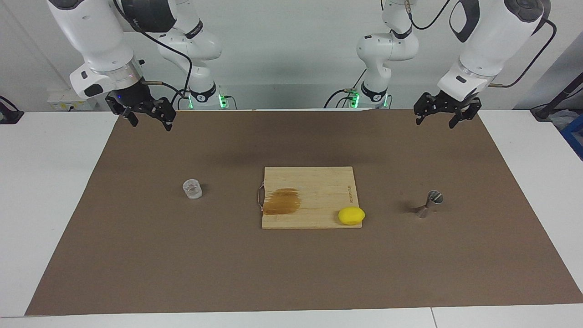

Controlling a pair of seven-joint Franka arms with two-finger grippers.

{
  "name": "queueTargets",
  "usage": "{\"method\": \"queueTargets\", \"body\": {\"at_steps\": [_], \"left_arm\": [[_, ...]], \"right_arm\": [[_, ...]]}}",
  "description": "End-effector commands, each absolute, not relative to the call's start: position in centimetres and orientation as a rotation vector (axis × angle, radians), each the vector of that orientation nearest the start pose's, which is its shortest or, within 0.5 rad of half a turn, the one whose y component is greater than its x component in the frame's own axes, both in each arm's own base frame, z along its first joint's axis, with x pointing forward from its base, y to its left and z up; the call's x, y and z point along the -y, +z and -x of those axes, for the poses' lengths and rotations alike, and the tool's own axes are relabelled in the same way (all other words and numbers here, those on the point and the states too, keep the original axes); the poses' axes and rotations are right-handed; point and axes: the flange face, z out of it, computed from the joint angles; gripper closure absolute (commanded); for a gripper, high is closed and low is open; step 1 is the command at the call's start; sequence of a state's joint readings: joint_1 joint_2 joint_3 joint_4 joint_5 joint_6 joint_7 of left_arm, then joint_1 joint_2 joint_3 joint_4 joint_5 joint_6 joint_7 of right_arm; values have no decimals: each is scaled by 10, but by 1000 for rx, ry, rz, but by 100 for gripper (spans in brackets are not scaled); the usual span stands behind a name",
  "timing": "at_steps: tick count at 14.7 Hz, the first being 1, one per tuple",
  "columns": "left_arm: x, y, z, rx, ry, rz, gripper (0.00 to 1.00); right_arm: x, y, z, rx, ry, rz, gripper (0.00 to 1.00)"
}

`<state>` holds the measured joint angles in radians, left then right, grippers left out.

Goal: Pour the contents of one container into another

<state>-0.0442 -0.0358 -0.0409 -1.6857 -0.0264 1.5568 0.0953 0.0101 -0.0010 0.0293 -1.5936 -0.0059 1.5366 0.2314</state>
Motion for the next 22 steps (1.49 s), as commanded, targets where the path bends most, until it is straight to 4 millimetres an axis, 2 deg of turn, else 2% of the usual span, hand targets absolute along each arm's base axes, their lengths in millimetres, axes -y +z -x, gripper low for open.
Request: {"method": "queueTargets", "body": {"at_steps": [1,4,6,8,9,11,14,17,20,22], "left_arm": [[15,561,-564,-149,353,3237,0],[-31,537,-581,36,471,3256,0],[-63,520,-592,250,443,3295,0],[-88,502,-595,467,492,3301,0],[-94,497,-595,619,518,3290,0],[-119,478,-588,1025,593,3246,0],[-138,455,-580,1603,721,3080,0],[-148,425,-571,2137,862,2813,0],[-155,410,-568,2441,1023,2631,0],[-165,387,-559,2673,1092,2469,0]], "right_arm": [[-18,613,-544,-297,63,3144,0],[-18,613,-544,-295,63,3144,0],[-18,613,-544,-297,63,3144,0],[-18,612,-545,-295,65,3144,0],[-18,613,-544,-295,63,3144,0],[-18,612,-545,-297,65,3144,0],[-18,612,-545,-297,65,3144,0],[-18,613,-544,-297,63,3144,0],[-18,613,-544,-297,63,3144,0],[-18,612,-545,-295,65,3144,0]]}}
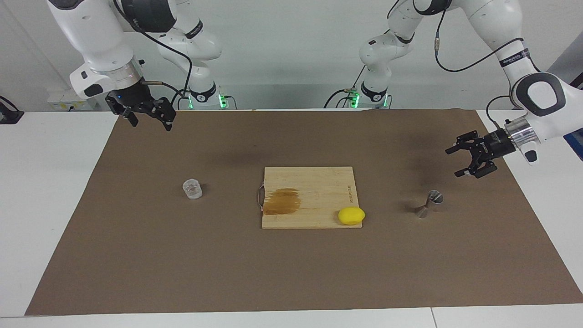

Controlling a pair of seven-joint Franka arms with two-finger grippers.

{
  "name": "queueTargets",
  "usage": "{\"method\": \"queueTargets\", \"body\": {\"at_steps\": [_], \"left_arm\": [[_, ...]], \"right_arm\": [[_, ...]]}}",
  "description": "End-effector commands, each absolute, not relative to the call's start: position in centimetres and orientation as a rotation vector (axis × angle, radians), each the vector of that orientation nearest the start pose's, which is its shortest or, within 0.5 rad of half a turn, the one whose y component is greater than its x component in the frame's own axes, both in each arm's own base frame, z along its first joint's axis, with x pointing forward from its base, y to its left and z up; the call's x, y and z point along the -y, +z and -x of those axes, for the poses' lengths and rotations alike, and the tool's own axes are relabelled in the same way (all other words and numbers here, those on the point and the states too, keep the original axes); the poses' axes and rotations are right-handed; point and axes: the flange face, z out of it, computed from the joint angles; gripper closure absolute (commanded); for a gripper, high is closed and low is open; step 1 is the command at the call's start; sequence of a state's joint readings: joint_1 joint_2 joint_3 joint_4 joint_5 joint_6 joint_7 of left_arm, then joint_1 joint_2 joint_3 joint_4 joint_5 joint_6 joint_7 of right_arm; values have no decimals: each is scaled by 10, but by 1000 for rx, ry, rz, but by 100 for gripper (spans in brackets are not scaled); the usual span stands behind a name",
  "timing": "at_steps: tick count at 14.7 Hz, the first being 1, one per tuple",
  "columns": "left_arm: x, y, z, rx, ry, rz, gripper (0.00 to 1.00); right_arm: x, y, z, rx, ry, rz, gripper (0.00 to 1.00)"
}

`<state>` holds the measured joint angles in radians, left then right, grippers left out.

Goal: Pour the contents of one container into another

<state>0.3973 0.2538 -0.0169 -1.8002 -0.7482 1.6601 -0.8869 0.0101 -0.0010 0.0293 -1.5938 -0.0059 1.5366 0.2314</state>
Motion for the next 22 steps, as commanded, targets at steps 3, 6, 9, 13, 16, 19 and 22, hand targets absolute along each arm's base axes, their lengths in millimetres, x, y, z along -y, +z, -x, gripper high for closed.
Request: {"method": "queueTargets", "body": {"at_steps": [3,6,9,13,16,19,22], "left_arm": [[-168,367,-554,-1907,-711,-1313,0],[-163,357,-554,-1944,-713,-1192,0],[-150,345,-548,-1942,-701,-1132,0],[-131,341,-560,-1898,-657,-1139,0],[-123,338,-566,-1886,-624,-1113,0],[-117,333,-567,-1893,-616,-1116,0],[-110,325,-567,-1897,-604,-1098,0]], "right_arm": [[-18,613,-544,-295,63,3144,0],[-18,613,-544,-297,63,3144,0],[-18,612,-545,-295,65,3144,0],[-18,613,-544,-297,63,3144,0],[-18,612,-545,-295,65,3144,0],[-18,612,-545,-295,65,3144,0],[-18,613,-544,-297,63,3144,0]]}}
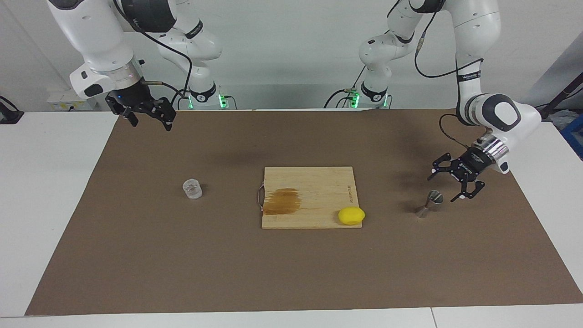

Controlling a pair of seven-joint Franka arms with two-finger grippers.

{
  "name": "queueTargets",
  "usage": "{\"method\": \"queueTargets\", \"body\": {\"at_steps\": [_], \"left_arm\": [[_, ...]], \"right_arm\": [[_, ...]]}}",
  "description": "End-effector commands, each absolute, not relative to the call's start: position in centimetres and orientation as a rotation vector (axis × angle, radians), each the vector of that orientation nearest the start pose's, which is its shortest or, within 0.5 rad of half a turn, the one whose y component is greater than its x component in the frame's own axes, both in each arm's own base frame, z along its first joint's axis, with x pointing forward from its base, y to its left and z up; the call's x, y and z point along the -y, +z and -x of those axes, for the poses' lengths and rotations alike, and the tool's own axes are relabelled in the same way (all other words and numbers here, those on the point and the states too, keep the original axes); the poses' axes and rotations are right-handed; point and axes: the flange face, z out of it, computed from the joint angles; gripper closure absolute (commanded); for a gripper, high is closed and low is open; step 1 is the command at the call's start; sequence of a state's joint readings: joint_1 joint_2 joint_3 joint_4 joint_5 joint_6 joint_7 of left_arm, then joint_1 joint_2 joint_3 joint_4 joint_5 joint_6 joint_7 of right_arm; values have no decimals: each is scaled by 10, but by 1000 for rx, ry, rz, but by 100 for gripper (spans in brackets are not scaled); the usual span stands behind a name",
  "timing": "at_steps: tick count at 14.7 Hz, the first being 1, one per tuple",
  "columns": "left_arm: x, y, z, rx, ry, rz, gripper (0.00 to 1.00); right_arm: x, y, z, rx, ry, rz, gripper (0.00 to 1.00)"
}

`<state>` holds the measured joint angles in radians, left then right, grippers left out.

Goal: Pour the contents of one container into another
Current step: 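Move the open left gripper to the small metal cup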

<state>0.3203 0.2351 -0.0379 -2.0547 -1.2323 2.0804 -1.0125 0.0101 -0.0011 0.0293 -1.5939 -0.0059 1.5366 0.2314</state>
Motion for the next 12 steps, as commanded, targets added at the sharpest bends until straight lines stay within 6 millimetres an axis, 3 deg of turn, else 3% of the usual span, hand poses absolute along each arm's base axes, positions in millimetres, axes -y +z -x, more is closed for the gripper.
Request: {"method": "queueTargets", "body": {"at_steps": [1,7,12], "left_arm": [[-107,324,-568,-1896,-599,-1088,0],[-97,319,-568,-1910,-589,-1062,4],[-96,320,-569,-1907,-590,-1055,16]], "right_arm": [[-18,612,-545,-295,65,3144,0],[-18,612,-545,-295,65,3144,0],[-18,613,-544,-297,63,3144,0]]}}
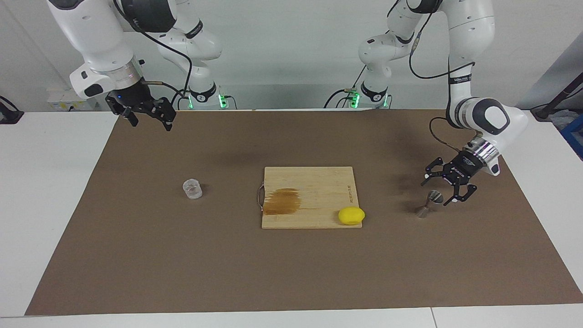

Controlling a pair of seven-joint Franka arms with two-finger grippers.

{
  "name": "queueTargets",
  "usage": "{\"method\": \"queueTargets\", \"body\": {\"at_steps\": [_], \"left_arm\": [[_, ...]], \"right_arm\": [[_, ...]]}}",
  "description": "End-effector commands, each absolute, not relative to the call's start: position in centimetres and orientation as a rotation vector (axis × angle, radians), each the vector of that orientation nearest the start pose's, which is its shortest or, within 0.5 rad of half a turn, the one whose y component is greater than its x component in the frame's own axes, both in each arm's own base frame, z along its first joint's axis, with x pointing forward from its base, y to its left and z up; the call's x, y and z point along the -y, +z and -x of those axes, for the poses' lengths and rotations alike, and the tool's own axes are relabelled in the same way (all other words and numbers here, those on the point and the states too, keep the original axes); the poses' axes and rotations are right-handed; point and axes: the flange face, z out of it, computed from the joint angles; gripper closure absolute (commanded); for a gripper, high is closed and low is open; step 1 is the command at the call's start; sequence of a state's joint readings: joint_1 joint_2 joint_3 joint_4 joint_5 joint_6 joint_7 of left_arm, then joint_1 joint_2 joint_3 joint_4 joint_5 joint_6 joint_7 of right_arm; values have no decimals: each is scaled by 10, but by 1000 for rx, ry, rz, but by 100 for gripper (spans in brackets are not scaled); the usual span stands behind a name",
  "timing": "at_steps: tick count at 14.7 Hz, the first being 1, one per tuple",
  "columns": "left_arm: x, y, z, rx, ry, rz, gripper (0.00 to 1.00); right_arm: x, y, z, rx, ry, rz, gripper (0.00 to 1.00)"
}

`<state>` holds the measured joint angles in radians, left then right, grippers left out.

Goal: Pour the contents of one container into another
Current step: 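Move the open left gripper to the small metal cup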

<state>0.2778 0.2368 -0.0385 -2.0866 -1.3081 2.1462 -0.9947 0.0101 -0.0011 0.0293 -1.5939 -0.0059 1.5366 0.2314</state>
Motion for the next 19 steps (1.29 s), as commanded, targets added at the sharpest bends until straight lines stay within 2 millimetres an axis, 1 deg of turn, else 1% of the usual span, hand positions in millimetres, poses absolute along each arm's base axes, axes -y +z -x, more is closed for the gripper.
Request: {"method": "queueTargets", "body": {"at_steps": [1,8,9,10,11,12,13,19], "left_arm": [[-96,320,-569,-1907,-588,-1053,16],[-99,315,-563,-1919,-598,-1042,23],[-99,315,-563,-1919,-598,-1042,28],[-99,316,-564,-1918,-597,-1042,39],[-99,315,-563,-1918,-599,-1040,60],[-99,316,-563,-1916,-604,-1033,84],[-99,317,-563,-1913,-607,-1022,100],[-100,318,-564,-1911,-611,-1008,100]], "right_arm": [[-18,613,-544,-297,63,3144,0],[-18,612,-545,-295,65,3144,0],[-18,612,-545,-295,65,3144,0],[-18,613,-544,-295,63,3144,0],[-18,613,-544,-295,63,3144,0],[-18,612,-545,-297,65,3144,0],[-18,613,-544,-297,63,3144,0],[-18,613,-544,-298,62,3145,0]]}}
